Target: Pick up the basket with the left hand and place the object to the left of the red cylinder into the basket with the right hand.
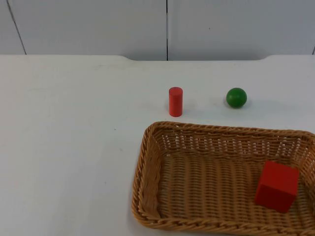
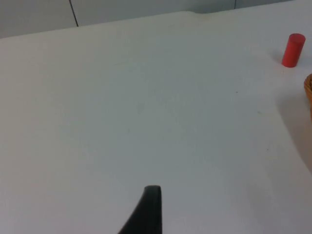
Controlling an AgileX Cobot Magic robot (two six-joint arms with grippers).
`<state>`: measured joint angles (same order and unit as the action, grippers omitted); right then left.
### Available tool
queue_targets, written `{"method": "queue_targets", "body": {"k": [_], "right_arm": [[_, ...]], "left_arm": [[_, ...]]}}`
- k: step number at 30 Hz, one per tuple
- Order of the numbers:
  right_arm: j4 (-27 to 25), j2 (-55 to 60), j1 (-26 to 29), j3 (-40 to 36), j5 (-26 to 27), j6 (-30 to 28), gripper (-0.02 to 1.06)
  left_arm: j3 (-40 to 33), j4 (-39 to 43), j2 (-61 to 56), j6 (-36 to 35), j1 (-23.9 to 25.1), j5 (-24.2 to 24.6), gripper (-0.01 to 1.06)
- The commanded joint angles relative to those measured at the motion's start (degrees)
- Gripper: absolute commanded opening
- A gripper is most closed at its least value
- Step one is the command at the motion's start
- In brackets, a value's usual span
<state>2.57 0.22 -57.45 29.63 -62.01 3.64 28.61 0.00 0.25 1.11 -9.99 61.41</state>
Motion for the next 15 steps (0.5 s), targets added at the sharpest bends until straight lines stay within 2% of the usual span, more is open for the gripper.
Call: {"method": "queue_targets", "body": {"k": [1, 3, 5, 15], "right_arm": [[0.30, -0.22, 0.17, -0.12, 0.16, 0.33, 1.00], [0.30, -0.22, 0.17, -0.12, 0.16, 0.33, 1.00], [0.30, -0.22, 0.17, -0.12, 0.16, 0.34, 1.03], [0.30, -0.22, 0.17, -0.12, 0.16, 0.07, 1.05]], "left_arm": [[-0.26, 0.32, -0.25, -0.63, 0.02, 0.19, 0.90], [-0.26, 0.00, -0.25, -0.63, 0.02, 0.19, 0.93], [-0.26, 0.00, -0.25, -0.63, 0.02, 0.19, 1.03], [-0.26, 0.00, -0.25, -0.63, 0.02, 0.19, 1.05]]}}
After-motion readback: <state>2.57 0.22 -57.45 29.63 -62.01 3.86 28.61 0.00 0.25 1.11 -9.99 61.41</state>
